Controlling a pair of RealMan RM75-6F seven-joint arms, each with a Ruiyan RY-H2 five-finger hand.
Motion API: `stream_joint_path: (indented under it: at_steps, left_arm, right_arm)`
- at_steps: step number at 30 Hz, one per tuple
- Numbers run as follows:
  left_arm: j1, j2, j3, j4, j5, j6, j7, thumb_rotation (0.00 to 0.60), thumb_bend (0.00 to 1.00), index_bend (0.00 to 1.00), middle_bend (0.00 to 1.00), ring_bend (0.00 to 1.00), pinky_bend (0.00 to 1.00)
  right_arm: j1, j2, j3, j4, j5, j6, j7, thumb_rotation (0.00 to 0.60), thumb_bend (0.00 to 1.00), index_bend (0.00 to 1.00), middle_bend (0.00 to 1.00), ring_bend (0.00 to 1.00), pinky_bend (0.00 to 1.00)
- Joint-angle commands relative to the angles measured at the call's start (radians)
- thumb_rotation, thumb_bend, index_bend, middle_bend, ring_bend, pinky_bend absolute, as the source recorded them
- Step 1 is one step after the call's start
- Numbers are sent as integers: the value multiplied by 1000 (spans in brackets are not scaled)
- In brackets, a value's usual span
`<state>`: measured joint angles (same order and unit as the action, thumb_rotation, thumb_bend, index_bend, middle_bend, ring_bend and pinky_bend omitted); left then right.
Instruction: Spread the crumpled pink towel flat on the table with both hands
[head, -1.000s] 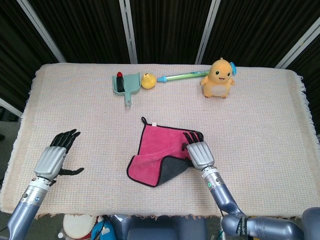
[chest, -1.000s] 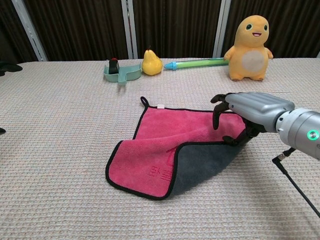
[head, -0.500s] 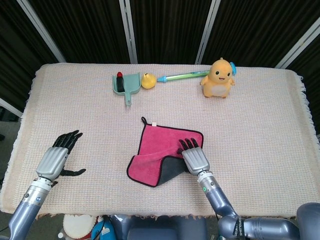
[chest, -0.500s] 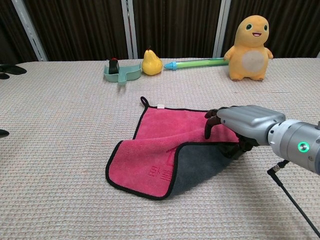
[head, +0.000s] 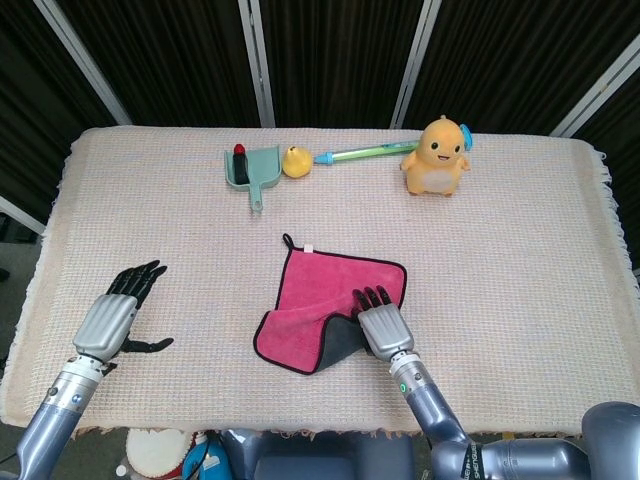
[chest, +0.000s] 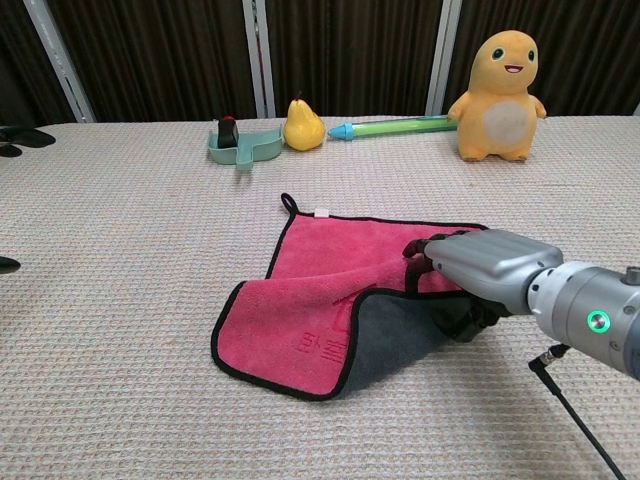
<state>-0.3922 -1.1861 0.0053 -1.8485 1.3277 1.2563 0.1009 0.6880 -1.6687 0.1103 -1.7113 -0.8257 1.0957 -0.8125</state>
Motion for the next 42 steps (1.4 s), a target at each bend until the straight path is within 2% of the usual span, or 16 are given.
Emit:
stream_joint_path:
  at_steps: [1, 14, 18, 26, 29, 33, 42]
  left_arm:
    - [3, 0, -3, 1, 3, -3, -5, 600, 35, 0, 0, 0, 0]
    - [11, 0, -17, 2, 8, -16, -9, 600, 37, 0, 0, 0, 0]
    - [13, -1, -20, 4, 6, -21, -10, 600, 38, 0, 0, 0, 0]
    - [14, -7, -25, 8, 5, -33, -2, 600, 46, 0, 0, 0, 0]
    - [16, -8, -28, 7, 5, -33, 1, 600, 46, 0, 0, 0, 0]
    - [18, -8, -29, 7, 7, -34, 2, 600, 60, 0, 0, 0, 0]
    - [21, -11, -33, 10, 7, -41, 5, 600, 64, 0, 0, 0, 0]
  right_arm:
    - [0, -6, -5, 5, -4, 7, 6, 600, 608, 368, 91, 0, 1]
    - [-3, -26, -19, -3, -20, 44, 13, 600, 600, 373, 91, 0, 1]
    - [-1, -29, -11, -1, -22, 52, 18, 600, 515, 419, 91, 0, 1]
    - [-5, -44, -10, 16, -34, 68, 32, 600, 374, 419, 91, 0, 2]
    - [-6, -52, -7, 19, -40, 75, 36, 600, 350, 426, 91, 0, 1]
    - [-7, -58, -7, 23, -50, 79, 45, 600, 348, 458, 91, 0, 2]
    - [-17, -61, -10, 31, -68, 91, 60, 600, 348, 597, 130, 0, 2]
